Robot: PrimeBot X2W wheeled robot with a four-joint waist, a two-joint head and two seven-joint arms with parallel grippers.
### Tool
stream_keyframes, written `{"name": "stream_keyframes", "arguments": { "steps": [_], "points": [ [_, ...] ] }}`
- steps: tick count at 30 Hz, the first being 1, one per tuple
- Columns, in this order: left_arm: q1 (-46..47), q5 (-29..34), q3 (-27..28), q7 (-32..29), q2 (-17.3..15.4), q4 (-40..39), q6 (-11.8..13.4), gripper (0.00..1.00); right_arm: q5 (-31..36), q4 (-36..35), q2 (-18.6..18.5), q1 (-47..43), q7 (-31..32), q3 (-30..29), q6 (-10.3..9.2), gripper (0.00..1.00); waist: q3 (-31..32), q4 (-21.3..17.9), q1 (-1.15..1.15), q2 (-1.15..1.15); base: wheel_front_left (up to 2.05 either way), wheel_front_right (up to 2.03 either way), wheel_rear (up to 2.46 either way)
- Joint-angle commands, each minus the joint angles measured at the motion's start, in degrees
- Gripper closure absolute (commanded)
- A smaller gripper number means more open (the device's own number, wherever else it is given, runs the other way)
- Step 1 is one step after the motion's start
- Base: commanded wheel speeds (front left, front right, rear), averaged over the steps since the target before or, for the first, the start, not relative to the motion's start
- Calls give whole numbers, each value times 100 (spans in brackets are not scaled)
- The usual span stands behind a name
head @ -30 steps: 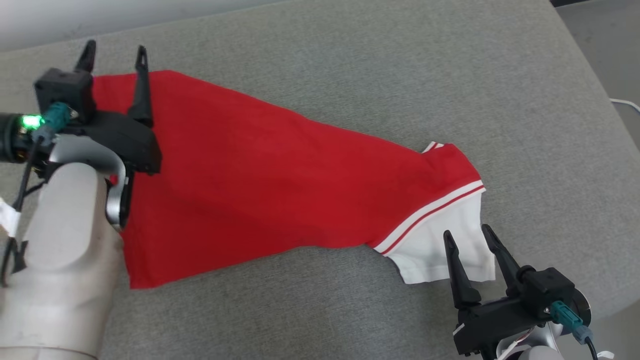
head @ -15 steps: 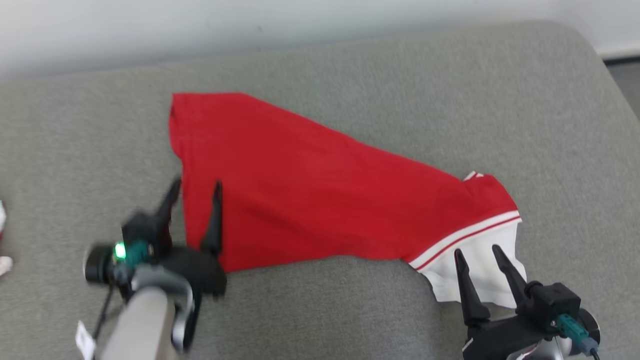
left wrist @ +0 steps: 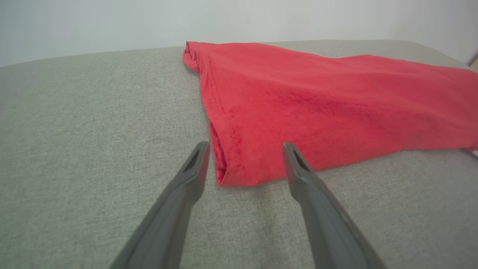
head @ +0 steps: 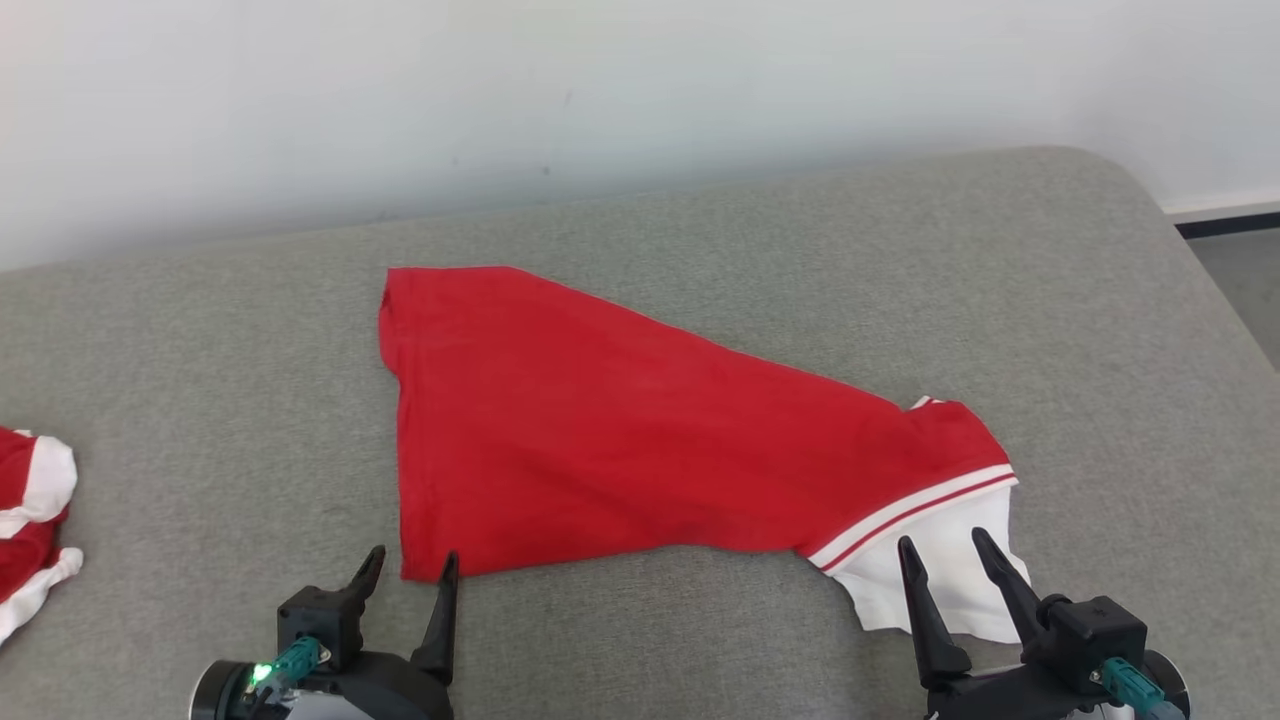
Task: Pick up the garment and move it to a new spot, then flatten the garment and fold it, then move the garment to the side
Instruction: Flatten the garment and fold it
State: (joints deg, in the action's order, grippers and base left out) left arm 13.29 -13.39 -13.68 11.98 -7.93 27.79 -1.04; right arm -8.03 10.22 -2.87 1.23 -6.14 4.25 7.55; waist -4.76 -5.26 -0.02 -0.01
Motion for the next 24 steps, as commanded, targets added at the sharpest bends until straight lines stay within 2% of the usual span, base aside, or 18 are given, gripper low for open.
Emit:
{"name": "stream_keyframes", "arguments": {
  "steps": [1,10,11,12,13,19,24],
  "points": [
    [-41,-38,11,-65,-23,66,14,0,-57,-22,-3,-6,-13,13,-13,0,-47,-97,2,1,0,0,0],
    [217,-245,97,-295,-39,420,48,0,-80,-52,-3,73,-57,-5,-13,0,-284,-308,2,1,0,0,0],
    [228,-254,108,-294,-31,446,46,2,-80,-50,-3,76,-61,-12,-13,0,-300,-317,2,1,0,0,0],
    [248,-256,111,-298,-31,466,49,31,-79,-44,-3,79,-73,-23,-13,0,-312,-319,2,1,0,0,0],
    [277,-282,119,-283,-26,472,43,100,-85,-37,-3,86,-85,-31,-13,0,-324,-318,2,1,0,0,0],
    [412,-406,168,-125,-21,452,-29,100,-116,18,-2,146,-141,-91,-13,0,-346,-222,2,1,0,0,0],
    [277,-443,200,122,41,27,9,100,-123,104,-3,149,-164,-96,-13,0,-193,-82,2,1,0,0,0]
  ]
}}
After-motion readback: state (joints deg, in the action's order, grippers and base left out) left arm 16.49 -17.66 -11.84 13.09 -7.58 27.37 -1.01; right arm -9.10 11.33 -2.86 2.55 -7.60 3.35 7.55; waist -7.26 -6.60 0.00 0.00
